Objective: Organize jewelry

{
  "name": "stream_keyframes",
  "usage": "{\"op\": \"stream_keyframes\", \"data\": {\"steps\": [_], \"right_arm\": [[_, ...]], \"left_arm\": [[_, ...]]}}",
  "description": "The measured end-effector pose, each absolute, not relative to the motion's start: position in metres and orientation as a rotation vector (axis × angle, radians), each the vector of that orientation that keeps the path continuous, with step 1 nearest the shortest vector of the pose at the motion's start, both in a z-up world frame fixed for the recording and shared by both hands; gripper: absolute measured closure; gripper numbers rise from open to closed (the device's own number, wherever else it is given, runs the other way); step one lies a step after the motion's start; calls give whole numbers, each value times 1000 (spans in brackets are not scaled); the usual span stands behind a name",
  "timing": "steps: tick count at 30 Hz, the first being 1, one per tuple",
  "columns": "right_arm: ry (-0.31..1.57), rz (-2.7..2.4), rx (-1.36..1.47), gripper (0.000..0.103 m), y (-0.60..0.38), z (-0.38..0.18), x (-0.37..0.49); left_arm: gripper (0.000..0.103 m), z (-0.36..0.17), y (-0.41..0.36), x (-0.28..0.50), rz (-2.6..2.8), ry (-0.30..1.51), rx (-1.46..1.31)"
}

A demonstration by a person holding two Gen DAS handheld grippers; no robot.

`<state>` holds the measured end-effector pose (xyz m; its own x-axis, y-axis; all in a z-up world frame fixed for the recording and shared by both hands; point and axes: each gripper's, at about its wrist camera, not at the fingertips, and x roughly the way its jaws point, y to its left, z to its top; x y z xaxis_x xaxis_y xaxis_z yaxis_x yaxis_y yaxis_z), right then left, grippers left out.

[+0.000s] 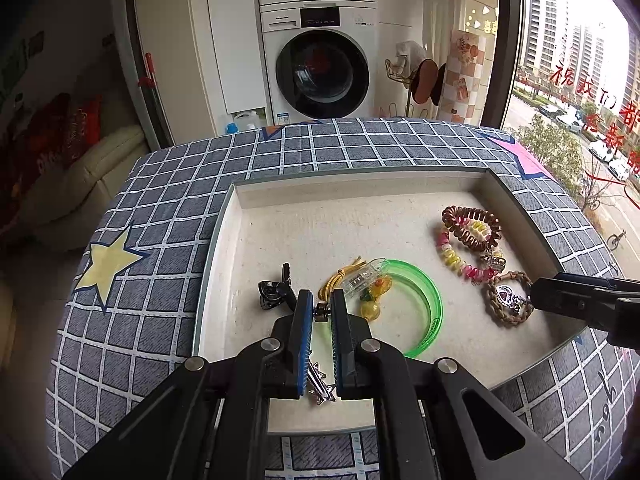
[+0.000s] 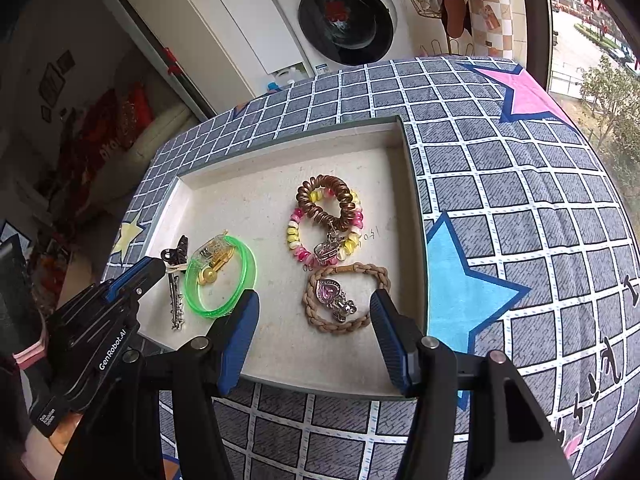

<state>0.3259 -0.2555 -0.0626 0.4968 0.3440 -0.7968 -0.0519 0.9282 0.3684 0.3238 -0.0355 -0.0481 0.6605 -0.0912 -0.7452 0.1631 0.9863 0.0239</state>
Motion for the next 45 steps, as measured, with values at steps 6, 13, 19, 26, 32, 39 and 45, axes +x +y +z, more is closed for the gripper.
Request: {"op": "stream_keyframes", "data": {"steps": [6,13,19,26,32,39,45], "right_arm": [[1030,226,311,41,-258,-60,323],[1031,193,269,29,-255,-53,320],[1028,181,246,24,-251,-48,319],[1058,152,214,17,-248,-48,317],[1065,146,199,16,-248,-51,310],[1078,149,183,16,-244,-54,296],[1078,123,137,16,-239,-55,279]], "left_arm": [[82,-49,-32,320,-141,851,87],[0,-37,-28,309,-100,783,74],[0,-32,-27,308,-113,794,81],[0,-37,-23,301,-104,830,85],[0,-36,-23,289,-98,829,96],[0,-35,-18,276,-93,839,75],[0,-37,-14,260,-87,847,71]]}}
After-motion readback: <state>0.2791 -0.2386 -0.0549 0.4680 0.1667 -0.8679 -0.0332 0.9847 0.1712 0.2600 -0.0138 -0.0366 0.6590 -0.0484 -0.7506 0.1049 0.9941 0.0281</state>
